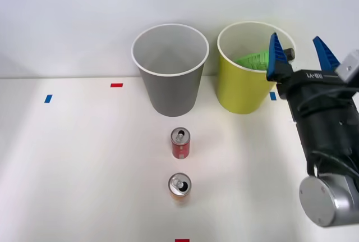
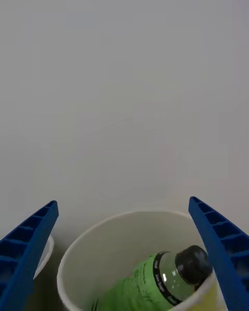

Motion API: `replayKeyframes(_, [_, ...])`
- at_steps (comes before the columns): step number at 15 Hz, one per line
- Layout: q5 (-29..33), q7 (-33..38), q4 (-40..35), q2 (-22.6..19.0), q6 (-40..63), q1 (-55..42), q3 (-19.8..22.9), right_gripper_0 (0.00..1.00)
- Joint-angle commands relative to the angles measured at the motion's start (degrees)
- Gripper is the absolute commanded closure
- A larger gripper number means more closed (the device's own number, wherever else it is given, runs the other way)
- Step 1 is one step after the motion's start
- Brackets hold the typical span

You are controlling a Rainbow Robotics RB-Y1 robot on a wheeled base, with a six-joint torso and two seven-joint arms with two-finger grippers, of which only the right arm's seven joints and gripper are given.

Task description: Put cans in the gray bin, plastic bottles in the light green bin

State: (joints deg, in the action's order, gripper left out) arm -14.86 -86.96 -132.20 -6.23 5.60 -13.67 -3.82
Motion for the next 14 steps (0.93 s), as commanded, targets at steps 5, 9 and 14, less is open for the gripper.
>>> replayKeyframes(5, [0.27,-0.49,-5.09,-3.52,-11.57,-20.78,-5.23,0.15])
replayKeyframes(9, [0.45,-0.67,-5.09,-5.98,-14.91,-29.13,-7.87,0.15])
replayKeyframes(14, [0.45,-0.67,-5.09,-8.97,-14.83,-34.76,-8.40,0.15])
